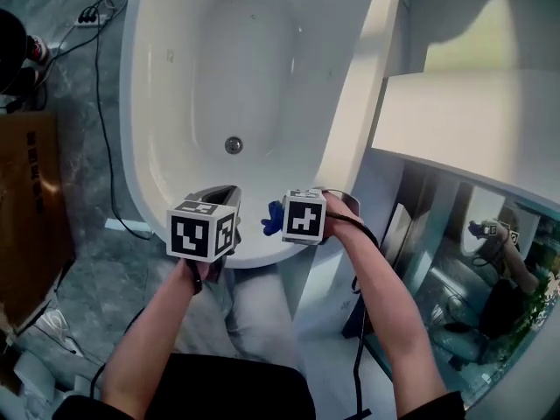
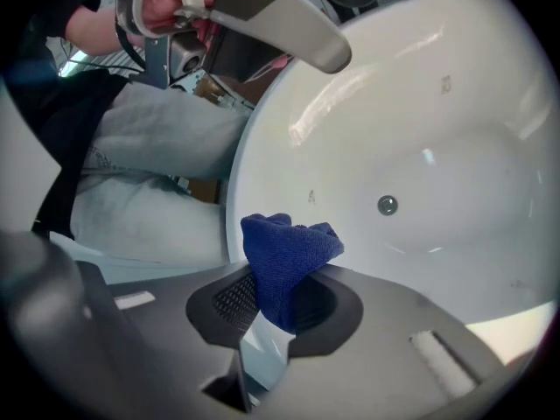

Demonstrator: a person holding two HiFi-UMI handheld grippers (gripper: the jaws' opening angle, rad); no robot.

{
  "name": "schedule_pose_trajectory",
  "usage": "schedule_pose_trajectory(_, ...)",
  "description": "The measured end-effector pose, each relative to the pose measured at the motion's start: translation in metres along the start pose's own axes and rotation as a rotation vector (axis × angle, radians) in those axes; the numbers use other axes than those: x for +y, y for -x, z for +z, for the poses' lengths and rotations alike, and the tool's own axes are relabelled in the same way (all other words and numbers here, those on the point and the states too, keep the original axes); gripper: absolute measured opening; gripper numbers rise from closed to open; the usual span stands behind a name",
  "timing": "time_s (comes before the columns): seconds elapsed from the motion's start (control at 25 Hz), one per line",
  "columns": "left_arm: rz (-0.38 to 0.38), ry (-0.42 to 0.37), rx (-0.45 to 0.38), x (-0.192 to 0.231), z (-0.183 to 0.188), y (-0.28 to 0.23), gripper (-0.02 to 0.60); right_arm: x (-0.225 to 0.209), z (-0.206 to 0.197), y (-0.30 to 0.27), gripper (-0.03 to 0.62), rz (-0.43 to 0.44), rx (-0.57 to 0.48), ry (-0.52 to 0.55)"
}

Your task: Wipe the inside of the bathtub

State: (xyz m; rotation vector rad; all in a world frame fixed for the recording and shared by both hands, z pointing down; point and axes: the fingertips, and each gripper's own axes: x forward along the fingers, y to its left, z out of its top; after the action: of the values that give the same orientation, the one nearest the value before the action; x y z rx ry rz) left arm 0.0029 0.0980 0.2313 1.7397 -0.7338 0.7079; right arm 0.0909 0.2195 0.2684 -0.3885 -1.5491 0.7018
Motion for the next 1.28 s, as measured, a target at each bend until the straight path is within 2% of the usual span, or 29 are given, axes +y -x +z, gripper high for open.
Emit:
schedule_pose_trajectory(0.2,0.030,-0.059,-0.079,-0.005,0.042,0.048,0.003,-0.010,0.053,0.062,0.067,-0.123,-0.225,-0.097)
schedule_pose_trajectory(0.36,0.063,-0.093,-0.121,-0.015,0.061,0.095,0.003,-0.017,0.073,0.113,0.067,-0.317,-0.356,-0.186)
schedule_pose_trajectory(0.48,0.076,-0.109,-0.155,-0.022,0.074,0.128,0.003,-0.004,0.097,0.152,0.067,-0.412,-0.482,-0.220)
schedule_pose_trajectory(0.64,0.094,-0.186,-0.230,-0.033,0.110,0.167,0.003,0.006,0.122,0.215,0.067,-0.558,-0.630,-0.250)
schedule_pose_trajectory(0.92,0.081,-0.310,-0.359,-0.074,0.173,0.230,0.003,0.036,0.138,0.321,0.069,-0.746,-0.896,-0.307)
schedule_pose_trajectory(1.12,0.046,-0.371,-0.462,-0.107,0.218,0.268,0.003,0.056,0.131,0.380,0.069,-0.820,-1.020,-0.327)
schedule_pose_trajectory(1.28,0.031,-0.440,-0.531,-0.129,0.241,0.299,0.003,0.072,0.131,0.420,0.069,-0.921,-1.101,-0.302)
